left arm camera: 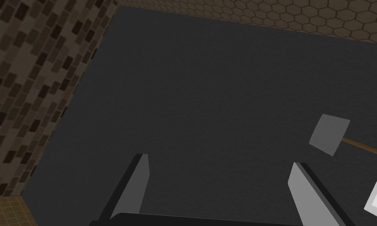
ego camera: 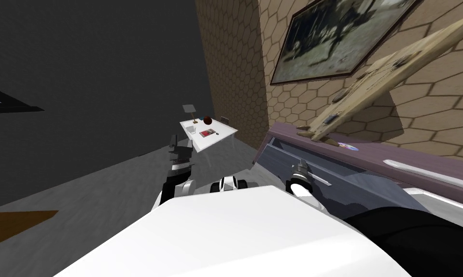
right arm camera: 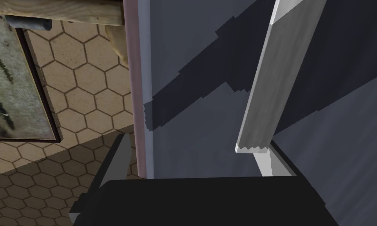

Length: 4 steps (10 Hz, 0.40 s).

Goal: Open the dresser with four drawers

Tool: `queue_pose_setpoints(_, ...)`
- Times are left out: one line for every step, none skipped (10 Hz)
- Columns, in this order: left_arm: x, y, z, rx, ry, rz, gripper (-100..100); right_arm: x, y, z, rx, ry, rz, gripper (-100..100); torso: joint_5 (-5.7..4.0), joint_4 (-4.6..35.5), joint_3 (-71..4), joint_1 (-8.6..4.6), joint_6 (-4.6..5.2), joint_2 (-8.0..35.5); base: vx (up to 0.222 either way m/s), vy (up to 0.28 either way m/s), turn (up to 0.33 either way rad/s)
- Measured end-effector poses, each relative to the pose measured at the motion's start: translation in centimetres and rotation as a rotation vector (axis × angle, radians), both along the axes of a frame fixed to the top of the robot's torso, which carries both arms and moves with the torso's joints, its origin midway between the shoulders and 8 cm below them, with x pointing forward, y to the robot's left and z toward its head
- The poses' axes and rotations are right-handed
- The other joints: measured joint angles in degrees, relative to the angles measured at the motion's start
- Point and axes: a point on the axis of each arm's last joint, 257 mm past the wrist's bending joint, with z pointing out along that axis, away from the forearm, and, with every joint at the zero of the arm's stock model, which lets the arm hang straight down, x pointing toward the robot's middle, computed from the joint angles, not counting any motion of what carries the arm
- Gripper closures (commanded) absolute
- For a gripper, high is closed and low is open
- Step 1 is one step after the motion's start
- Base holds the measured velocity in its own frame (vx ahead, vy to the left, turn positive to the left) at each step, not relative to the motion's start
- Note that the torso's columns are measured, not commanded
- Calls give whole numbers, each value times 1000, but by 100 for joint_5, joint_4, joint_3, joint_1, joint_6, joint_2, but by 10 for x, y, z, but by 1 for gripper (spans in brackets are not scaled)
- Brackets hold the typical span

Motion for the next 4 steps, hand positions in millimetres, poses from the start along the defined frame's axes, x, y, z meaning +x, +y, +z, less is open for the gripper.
queue_pose_setpoints(0,0,0,0,0,0,0,0,-2,1,10,-23,-7,-100,4,3,5,3,1,8,13,-1,7)
queue_pose_setpoints(0,0,0,0,0,0,0,-1,-1,0,15,-27,-7,0,-9,3,11,4,-16,11,7,0,9)
queue_pose_setpoints(0,0,0,0,0,0,0,-1,-1,-2,18,-24,-6,0,-17,1,10,2,-28,6,0,0,0)
queue_pose_setpoints(0,0,0,0,0,0,0,-1,0,-3,21,-22,-5,0,-22,-2,7,-2,-33,-1,0,0,0)
